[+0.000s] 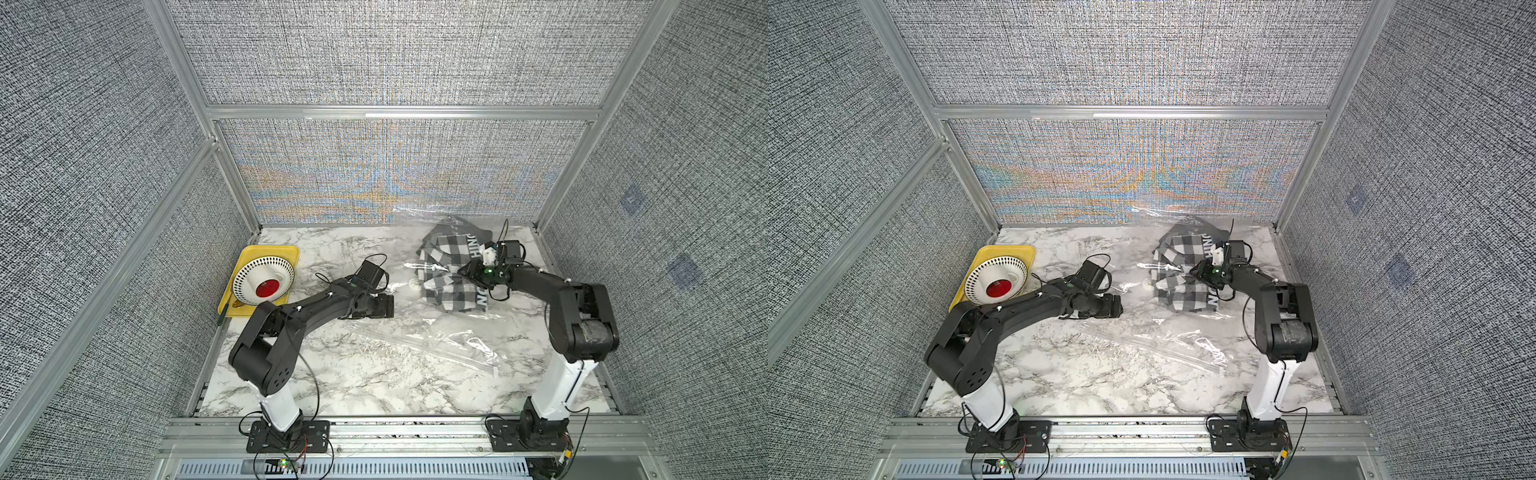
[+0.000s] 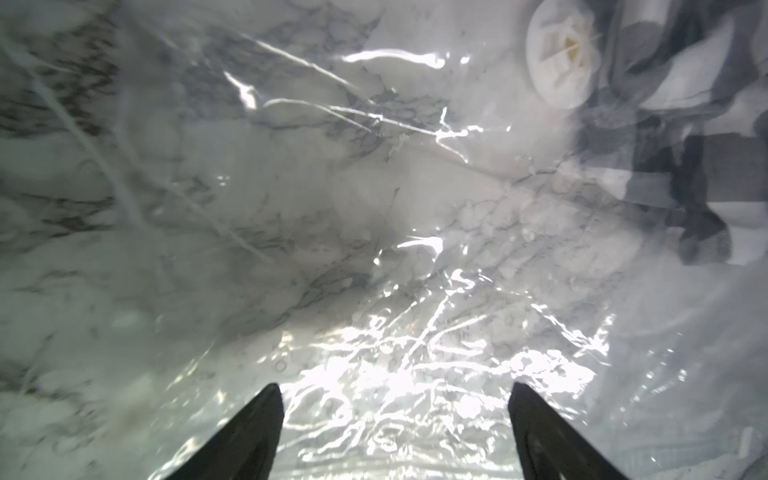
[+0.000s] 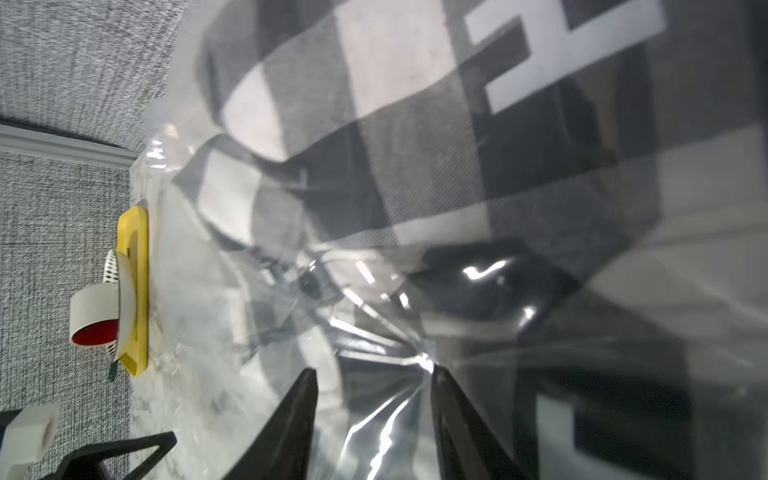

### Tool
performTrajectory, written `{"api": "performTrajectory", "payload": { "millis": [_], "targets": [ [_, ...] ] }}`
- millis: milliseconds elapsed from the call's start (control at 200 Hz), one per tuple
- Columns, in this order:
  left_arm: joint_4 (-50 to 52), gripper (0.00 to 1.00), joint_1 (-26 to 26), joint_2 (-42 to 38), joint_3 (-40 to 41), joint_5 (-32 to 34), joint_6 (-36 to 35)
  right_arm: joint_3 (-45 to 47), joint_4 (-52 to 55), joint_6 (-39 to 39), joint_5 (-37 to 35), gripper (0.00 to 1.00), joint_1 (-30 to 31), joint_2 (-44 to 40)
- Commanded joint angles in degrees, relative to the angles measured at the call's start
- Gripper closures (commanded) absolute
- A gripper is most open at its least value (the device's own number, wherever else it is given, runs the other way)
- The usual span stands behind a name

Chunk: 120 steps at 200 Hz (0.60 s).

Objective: Place the folded shirt into the vacuum bag
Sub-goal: Adjust the vacuum bag at the center of the board.

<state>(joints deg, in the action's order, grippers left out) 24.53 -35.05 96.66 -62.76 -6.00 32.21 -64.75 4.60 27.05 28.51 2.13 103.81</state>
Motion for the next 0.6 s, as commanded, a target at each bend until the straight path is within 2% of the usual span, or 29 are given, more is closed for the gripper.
{"api": "performTrajectory", "payload": {
  "millis": [0,100,210,310,425,500,596],
  "targets": [
    [5.17,0.10,0.39,-4.53,0.04,4.73,0.88,5.62,3.90,0.53,-3.79,0.49,-0.17,-8.45],
    [8.50,0.09,1.07,-4.99,-1.92,4.50,-0.14,14.72,5.31,2.17,-6.85,0.38,-1.88,-18.52],
    [11.50,0.08,1.58,-2.46,-4.45,5.54,-2.08,24.74,7.86,3.26,-6.39,0.35,-6.05,-28.19],
    [11.19,0.07,3.03,-2.97,-3.01,6.27,-1.86,30.94,11.31,3.71,-6.98,0.32,-10.58,-38.21],
    [9.72,0.03,4.64,-5.12,-0.31,6.05,-1.62,35.42,14.67,3.76,-10.14,0.24,-14.39,-48.63],
    [8.73,0.01,6.19,-5.85,1.62,5.13,-1.45,38.19,14.90,4.02,-8.68,0.20,-16.20,-51.60],
    [5.96,0.00,8.71,-6.56,4.81,1.70,-0.76,39.52,15.30,5.18,-7.36,0.19,-16.59,-50.64]
  ]
}}
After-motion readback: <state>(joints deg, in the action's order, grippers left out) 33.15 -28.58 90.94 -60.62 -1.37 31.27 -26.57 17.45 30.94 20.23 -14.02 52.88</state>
